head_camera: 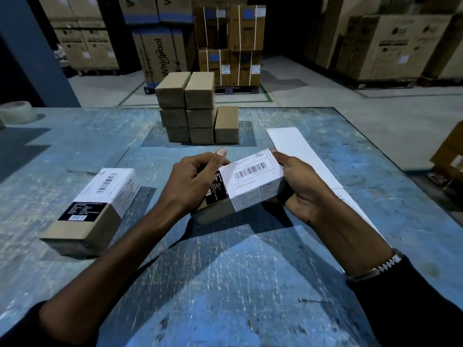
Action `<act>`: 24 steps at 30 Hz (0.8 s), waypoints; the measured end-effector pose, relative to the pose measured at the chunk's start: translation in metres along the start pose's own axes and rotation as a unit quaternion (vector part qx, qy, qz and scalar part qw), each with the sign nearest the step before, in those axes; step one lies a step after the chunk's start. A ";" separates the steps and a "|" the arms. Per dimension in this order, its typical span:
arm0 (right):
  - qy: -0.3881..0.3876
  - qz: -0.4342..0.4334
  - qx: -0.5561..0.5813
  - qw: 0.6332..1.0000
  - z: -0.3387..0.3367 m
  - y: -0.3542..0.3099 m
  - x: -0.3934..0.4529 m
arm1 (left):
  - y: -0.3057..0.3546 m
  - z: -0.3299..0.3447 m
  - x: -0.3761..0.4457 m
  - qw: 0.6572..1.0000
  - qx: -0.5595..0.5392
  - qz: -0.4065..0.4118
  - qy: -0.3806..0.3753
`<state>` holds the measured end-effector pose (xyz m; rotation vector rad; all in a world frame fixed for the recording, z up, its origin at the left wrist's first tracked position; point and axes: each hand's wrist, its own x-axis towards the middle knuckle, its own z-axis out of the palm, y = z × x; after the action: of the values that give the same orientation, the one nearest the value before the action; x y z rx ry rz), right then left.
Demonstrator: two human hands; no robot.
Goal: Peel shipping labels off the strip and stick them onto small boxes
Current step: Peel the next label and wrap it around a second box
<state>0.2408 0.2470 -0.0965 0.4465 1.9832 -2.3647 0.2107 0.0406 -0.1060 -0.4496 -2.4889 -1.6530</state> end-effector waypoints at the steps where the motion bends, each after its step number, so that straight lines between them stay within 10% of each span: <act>1: 0.001 0.019 -0.003 1.000 -0.001 0.002 0.003 | 0.001 -0.001 0.000 1.000 0.006 0.001 -0.016; 10: -0.021 -0.012 -0.046 0.999 0.006 -0.002 -0.003 | -0.005 -0.010 -0.058 0.957 0.209 0.183 -0.085; 24: -0.170 -0.135 -0.282 0.935 0.022 0.029 -0.006 | -0.014 -0.019 -0.130 0.931 0.327 0.151 0.053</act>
<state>0.2481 0.2194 -0.1196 -0.2554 2.5042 -1.6837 0.3286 -0.0051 -0.1450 -0.5889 -2.5261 -0.6562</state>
